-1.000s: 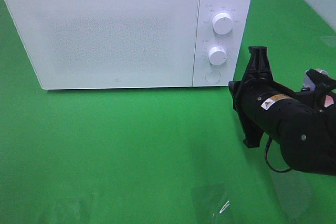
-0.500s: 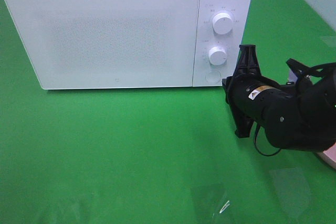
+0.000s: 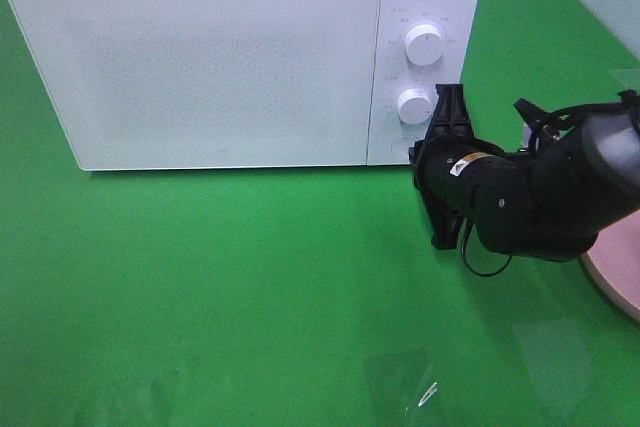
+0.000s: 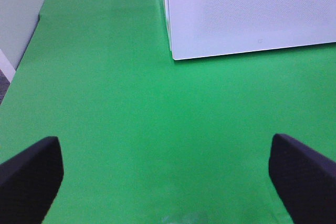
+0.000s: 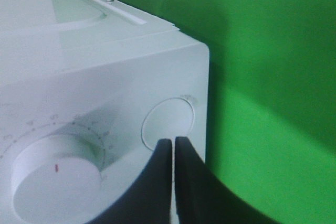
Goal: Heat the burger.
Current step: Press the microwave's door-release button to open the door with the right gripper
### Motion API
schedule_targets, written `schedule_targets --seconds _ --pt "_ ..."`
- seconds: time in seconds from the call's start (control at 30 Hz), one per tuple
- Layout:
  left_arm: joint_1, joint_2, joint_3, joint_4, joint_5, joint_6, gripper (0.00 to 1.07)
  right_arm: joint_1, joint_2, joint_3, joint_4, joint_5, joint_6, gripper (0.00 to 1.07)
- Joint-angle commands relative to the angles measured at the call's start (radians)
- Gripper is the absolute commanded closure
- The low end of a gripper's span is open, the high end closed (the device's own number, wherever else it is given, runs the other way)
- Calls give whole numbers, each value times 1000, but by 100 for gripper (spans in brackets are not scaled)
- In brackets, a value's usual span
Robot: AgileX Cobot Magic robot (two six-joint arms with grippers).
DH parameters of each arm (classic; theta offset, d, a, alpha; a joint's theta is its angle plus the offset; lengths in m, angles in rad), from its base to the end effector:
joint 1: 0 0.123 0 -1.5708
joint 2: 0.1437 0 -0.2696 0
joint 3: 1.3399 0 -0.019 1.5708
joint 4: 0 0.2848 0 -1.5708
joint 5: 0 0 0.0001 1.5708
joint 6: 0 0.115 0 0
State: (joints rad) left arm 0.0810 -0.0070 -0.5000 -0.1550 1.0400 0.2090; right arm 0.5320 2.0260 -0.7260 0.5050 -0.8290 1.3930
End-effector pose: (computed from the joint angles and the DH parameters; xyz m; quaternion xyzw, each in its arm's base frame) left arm 0.0624 -0.0103 0.2862 0.0564 0.8415 0.0003 0.5373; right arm 0.3364 0.1505 0.0387 0.5558 0.6281 0.4111 0.3573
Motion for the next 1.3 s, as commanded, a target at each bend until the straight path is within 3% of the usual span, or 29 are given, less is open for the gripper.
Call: schedule_targets --seconds 0.03,0.73,0.87,1.3 --pt "0 -22 3 -4 0 -6 7 -21 35 -38 -24 20 9 107" --pt "0 -22 3 -4 0 -6 7 -55 62 -91 -34 21 -5 107" --pt "0 -22 3 -4 0 -6 7 -55 62 -100 -82 25 30 107" --pt "0 -22 3 -4 0 -6 7 -55 96 -138 -52 -61 17 107"
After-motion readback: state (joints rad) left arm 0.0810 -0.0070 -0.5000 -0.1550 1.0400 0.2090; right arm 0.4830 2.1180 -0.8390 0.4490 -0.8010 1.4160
